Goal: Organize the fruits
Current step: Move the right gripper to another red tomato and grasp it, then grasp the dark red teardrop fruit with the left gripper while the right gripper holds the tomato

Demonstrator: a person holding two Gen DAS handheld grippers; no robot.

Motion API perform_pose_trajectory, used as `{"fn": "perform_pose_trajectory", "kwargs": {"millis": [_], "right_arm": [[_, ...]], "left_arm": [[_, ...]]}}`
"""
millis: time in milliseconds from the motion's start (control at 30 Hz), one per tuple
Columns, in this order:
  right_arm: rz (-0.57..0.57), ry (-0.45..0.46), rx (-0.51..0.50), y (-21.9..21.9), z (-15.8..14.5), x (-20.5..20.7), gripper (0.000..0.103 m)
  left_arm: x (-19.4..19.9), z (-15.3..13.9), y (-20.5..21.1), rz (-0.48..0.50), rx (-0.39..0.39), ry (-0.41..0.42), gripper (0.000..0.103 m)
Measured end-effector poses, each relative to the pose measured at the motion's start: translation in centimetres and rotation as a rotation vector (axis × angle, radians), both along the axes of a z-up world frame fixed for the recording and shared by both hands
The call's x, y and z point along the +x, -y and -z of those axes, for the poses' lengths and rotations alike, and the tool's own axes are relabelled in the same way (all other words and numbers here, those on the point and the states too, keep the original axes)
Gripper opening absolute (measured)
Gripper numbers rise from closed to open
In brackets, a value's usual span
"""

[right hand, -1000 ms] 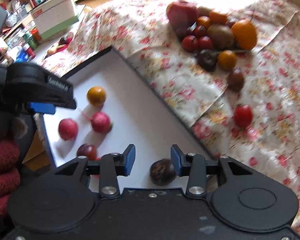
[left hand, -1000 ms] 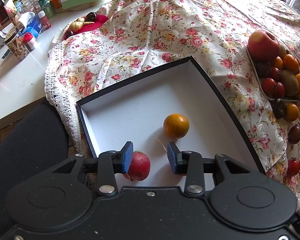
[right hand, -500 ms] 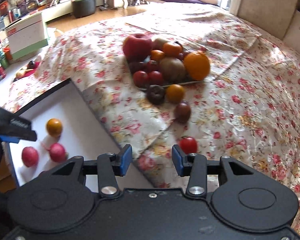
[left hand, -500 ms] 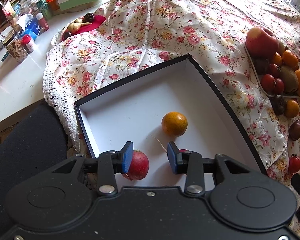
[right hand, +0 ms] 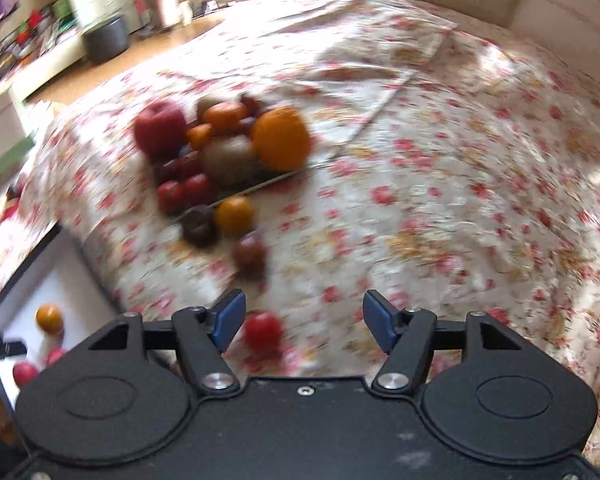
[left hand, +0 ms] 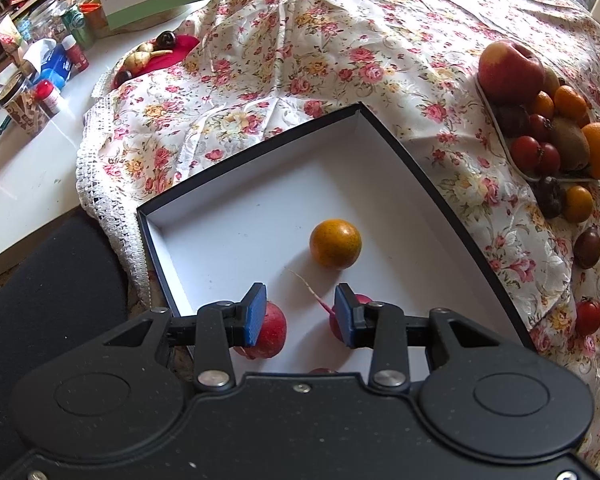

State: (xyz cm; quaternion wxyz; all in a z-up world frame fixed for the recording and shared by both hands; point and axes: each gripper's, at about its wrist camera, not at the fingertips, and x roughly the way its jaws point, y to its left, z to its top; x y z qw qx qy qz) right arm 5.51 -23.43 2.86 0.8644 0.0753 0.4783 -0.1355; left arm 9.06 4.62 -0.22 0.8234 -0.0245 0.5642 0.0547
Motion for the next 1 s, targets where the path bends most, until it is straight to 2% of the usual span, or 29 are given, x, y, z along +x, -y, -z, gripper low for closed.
{"fn": "perform_pose_trajectory", "kwargs": {"millis": [100,167,400,567,733,800,867,1000], "right_arm": [[0.039,-0.013,-0.008,1.5,0.5,0.4,0.068],[0.012,-0.029,-0.003,1.5,1.2,0.8,0.065],[-0.138,-0.101,0.187,-0.8,4.3,2.1,0.052],[-0.155,-0.156,0.153,-2.5,6.4,3.1,0.048],[-0.138,-0.174,0.156,-1.6,7.8,3.6,0.043],[-0.142,-0.156,0.158,-1.3,7.8,3.6,0.04],[-0.159,-0.143,0.163,-1.1,7.7,3.7,0.031],[-0.183,-0.15,0.178,-0.5,7.4,3.6,0.031]], "left_arm": [[-0.1,0.0,0.6,0.026,0.009,0.002,0.046],[-0.2,0.0,1.0,0.042,0.015,0.003,0.046],[-0.4,-0.1,1.6,0.075,0.013,0.008,0.046],[-0.6,-0.2,1.8,0.087,0.004,0.012,0.046],[-0.7,-0.1,2.1,0.1,0.002,0.011,0.046],[-0.7,-0.2,2.3,0.112,-0.001,0.014,0.046],[-0.7,-0.4,2.8,0.133,-0.005,0.021,0.046],[-0.9,-1.2,4.2,0.189,-0.025,0.036,0.046]]}}
